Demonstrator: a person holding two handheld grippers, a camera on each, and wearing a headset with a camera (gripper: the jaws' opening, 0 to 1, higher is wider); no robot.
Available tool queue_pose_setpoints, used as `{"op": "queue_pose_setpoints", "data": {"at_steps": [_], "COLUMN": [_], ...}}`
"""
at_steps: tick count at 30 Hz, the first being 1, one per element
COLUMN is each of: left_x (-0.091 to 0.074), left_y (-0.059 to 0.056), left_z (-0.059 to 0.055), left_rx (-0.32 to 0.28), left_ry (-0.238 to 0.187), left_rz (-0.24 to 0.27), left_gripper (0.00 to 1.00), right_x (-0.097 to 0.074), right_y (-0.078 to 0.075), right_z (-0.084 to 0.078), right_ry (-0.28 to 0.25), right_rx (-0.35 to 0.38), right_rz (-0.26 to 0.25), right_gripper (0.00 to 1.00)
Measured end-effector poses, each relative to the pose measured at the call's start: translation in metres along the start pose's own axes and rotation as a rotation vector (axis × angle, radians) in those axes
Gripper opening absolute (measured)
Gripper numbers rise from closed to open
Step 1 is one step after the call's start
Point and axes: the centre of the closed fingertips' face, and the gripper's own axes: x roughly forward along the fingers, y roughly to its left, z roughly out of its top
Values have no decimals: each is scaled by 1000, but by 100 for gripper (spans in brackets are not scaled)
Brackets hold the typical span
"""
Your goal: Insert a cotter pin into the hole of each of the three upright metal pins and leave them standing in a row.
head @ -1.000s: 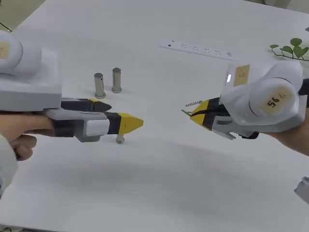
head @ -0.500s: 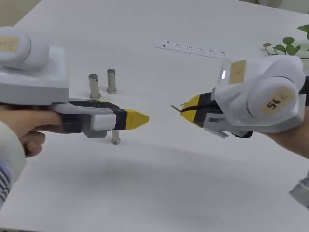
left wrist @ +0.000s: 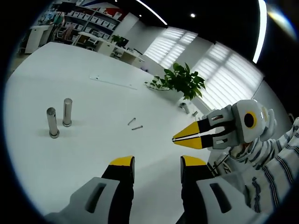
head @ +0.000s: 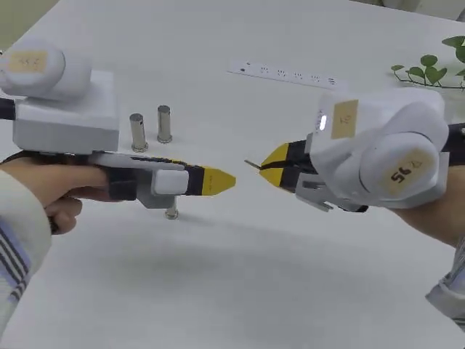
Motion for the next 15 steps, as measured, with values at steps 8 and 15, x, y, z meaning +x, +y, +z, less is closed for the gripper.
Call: {"op": "queue_pose_setpoints", "data": {"at_steps": [8,15], "left_x": [4,5], "left_y": [-8,-16], "left_z": [0,4], "left_rx": [0,-3], "left_ry": [-3,-22], "left_rz": [-28,-56], "left_gripper": [34,25], "right_x": [3,5], "right_y": [7,9], "right_z": [3,6], "right_ry": [-6,-13], "right_rx": [-28,-51], "right_rz": [9,13], "right_gripper": [2,2]}}
